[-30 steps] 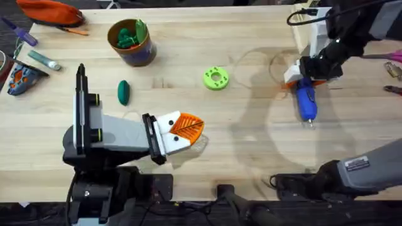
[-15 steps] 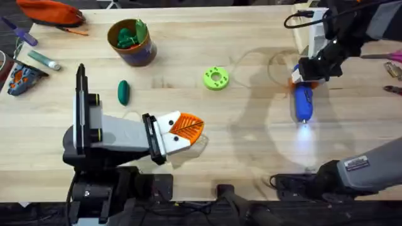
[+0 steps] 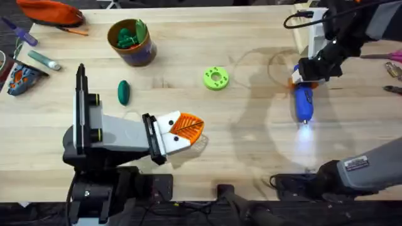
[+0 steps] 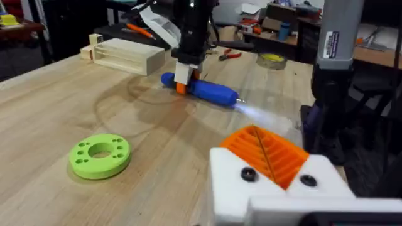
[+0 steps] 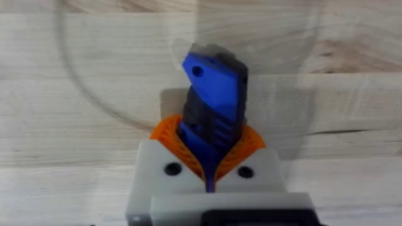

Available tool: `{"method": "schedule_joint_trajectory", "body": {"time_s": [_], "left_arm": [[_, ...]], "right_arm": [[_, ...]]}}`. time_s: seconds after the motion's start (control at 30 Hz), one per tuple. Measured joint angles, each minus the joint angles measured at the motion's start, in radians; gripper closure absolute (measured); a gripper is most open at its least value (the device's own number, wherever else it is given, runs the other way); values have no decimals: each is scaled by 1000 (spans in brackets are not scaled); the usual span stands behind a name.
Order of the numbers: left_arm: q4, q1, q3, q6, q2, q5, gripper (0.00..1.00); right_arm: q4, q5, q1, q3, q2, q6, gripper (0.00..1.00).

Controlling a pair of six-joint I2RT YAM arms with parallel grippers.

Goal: Pick up the gripper from the table and insert it into the empty holder that is missing its gripper. Then pick up a screw, insert it into the mounting hole, and use the screwdriver to tighten it. Finally, clean up the table by picking up the vegetable and placing it into the bucket.

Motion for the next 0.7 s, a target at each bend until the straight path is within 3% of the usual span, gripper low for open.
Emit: {"method": "schedule_joint_trajectory", "body": {"time_s": [0.37, 0.7], "left_arm": [[0, 0, 0, 0, 0, 0, 989], [0, 0, 0, 0, 0, 0, 989]], "right_arm": [[-110, -21, 0, 72, -19, 0, 978], [-116, -141, 0, 140, -327, 0, 978]]}}
